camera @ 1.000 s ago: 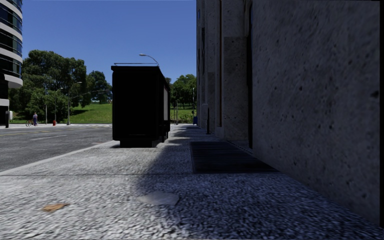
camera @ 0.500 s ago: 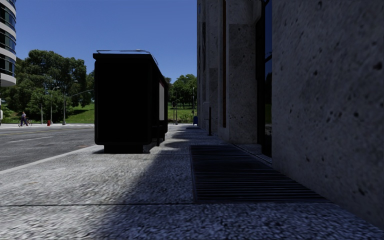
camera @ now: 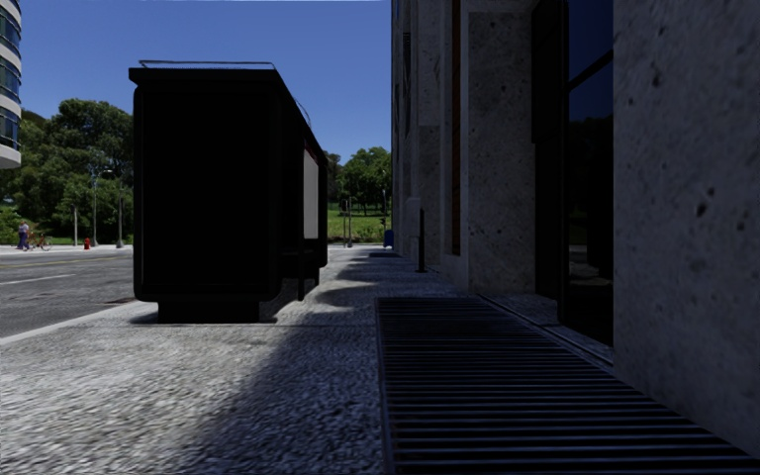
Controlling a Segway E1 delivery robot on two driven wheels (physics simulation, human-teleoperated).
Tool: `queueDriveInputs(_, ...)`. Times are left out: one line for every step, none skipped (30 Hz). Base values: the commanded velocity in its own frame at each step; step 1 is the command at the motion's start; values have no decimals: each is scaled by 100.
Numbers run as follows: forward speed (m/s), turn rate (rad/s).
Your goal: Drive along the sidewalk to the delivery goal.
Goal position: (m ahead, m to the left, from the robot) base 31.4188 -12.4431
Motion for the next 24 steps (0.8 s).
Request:
queueDriveInputs(200, 0)
queueDriveInputs(200, 0)
queueDriveInputs(200, 0)
queueDriveInputs(200, 0)
queueDriveInputs(200, 0)
queueDriveInputs(200, 0)
queueDriveInputs(200, 0)
queueDriveInputs(200, 0)
queueDriveInputs(200, 0)
queueDriveInputs(200, 0)
queueDriveInputs(200, 0)
queueDriveInputs(200, 0)
queueDriveInputs(200, 0)
queueDriveInputs(200, 0)
queueDriveInputs(200, 0)
queueDriveInputs(200, 0)
queueDriveInputs(200, 0)
queueDriveInputs(200, 0)
queueDriveInputs(200, 0)
queueDriveInputs(200, 0)
queueDriveInputs(200, 0)
queueDriveInputs(200, 0)
queueDriveInputs(200, 0)
queueDriveInputs(200, 0)
